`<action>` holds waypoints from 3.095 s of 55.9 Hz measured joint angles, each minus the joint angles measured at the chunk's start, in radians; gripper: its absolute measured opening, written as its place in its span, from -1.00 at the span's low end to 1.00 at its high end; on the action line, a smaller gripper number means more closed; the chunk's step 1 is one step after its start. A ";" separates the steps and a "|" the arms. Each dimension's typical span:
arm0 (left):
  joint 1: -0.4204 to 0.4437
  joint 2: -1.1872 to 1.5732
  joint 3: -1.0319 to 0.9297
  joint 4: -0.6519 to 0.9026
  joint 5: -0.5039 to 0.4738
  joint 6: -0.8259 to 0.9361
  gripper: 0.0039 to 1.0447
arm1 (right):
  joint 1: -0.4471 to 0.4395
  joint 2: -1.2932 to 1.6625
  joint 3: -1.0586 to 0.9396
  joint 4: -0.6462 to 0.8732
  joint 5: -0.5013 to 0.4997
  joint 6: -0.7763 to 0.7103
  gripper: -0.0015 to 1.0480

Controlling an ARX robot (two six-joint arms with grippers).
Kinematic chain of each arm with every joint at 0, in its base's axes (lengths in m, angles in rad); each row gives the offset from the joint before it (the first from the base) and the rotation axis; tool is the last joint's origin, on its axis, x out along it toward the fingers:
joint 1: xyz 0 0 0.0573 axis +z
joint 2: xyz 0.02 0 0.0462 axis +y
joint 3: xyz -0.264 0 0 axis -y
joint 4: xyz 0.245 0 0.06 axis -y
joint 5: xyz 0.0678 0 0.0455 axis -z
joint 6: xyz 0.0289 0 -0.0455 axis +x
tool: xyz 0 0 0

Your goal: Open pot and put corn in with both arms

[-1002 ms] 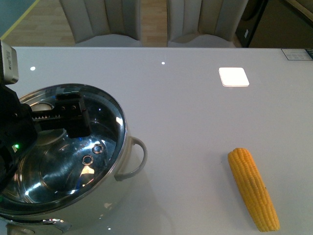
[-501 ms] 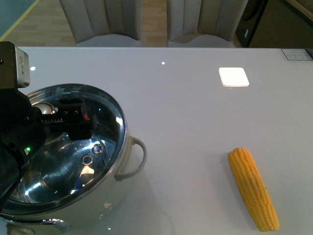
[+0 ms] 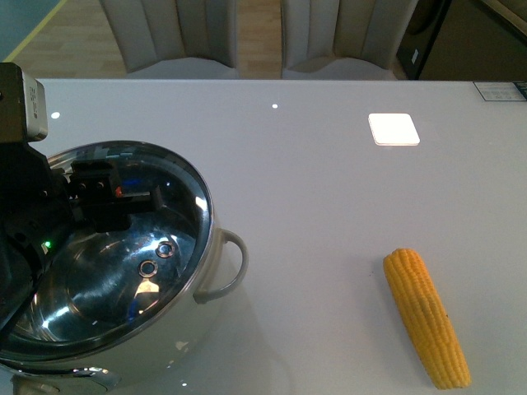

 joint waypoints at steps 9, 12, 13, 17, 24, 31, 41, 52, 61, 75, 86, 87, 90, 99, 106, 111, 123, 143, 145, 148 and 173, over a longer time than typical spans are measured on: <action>0.005 -0.027 0.001 -0.030 0.002 0.001 -0.23 | 0.000 0.000 0.000 0.000 0.000 0.000 0.83; 0.009 -0.040 0.002 -0.043 0.006 0.005 -0.23 | 0.000 0.000 0.000 0.000 0.000 0.000 0.83; 0.010 -0.043 0.002 -0.047 0.007 0.005 -0.23 | 0.000 0.000 0.000 0.000 0.000 0.000 0.83; 0.018 -0.068 0.001 -0.077 0.014 0.017 -0.23 | 0.000 0.000 0.000 0.000 0.000 0.000 0.83; 0.031 -0.120 0.002 -0.127 0.021 0.034 -0.23 | 0.000 0.000 0.000 0.000 0.000 0.000 0.83; 0.046 -0.207 0.008 -0.192 0.021 0.058 -0.23 | 0.000 0.000 0.000 0.000 0.000 0.000 0.83; 0.067 -0.330 0.027 -0.281 0.038 0.082 -0.23 | 0.000 0.000 0.000 0.000 0.000 0.000 0.83; 0.166 -0.487 0.030 -0.346 0.106 0.117 -0.23 | 0.000 0.000 0.000 0.000 0.000 0.000 0.83; 0.349 -0.570 0.013 -0.347 0.196 0.164 -0.23 | 0.000 0.000 0.000 0.000 0.000 0.000 0.83; 0.740 -0.489 -0.046 -0.192 0.383 0.270 -0.23 | 0.000 0.000 0.000 0.000 0.000 0.000 0.83; 0.998 -0.245 -0.048 -0.009 0.426 0.287 -0.23 | 0.000 0.000 0.000 0.000 0.000 0.000 0.83; 1.009 -0.223 -0.047 0.005 0.426 0.288 -0.23 | 0.000 0.000 0.000 0.000 0.000 0.000 0.83; 1.033 -0.167 -0.047 0.039 0.426 0.290 -0.23 | 0.000 0.000 0.000 0.000 0.000 0.000 0.83; 1.052 0.047 -0.019 0.155 0.417 0.287 -0.23 | 0.000 0.000 0.000 0.000 0.000 0.000 0.83; 1.035 0.159 0.020 0.226 0.405 0.285 -0.23 | 0.000 0.000 0.000 0.000 0.000 0.000 0.83; 1.027 0.195 0.023 0.231 0.411 0.285 -0.23 | 0.000 0.000 0.000 0.000 0.000 0.000 0.83; 1.014 0.260 0.034 0.232 0.418 0.281 -0.23 | 0.000 0.000 0.000 0.000 0.000 0.000 0.83; 0.942 0.518 0.310 0.217 0.418 0.263 -0.23 | 0.000 0.000 0.000 0.000 0.000 0.000 0.83; 0.926 0.564 0.385 0.197 0.422 0.249 -0.23 | 0.000 -0.002 0.000 0.000 0.000 0.000 0.83; 0.906 0.585 0.428 0.187 0.426 0.233 -0.23 | 0.000 0.000 0.000 0.000 0.000 0.000 0.83; 0.899 0.666 0.491 0.236 0.404 0.203 -0.23 | 0.000 0.000 0.000 0.000 0.000 0.000 0.83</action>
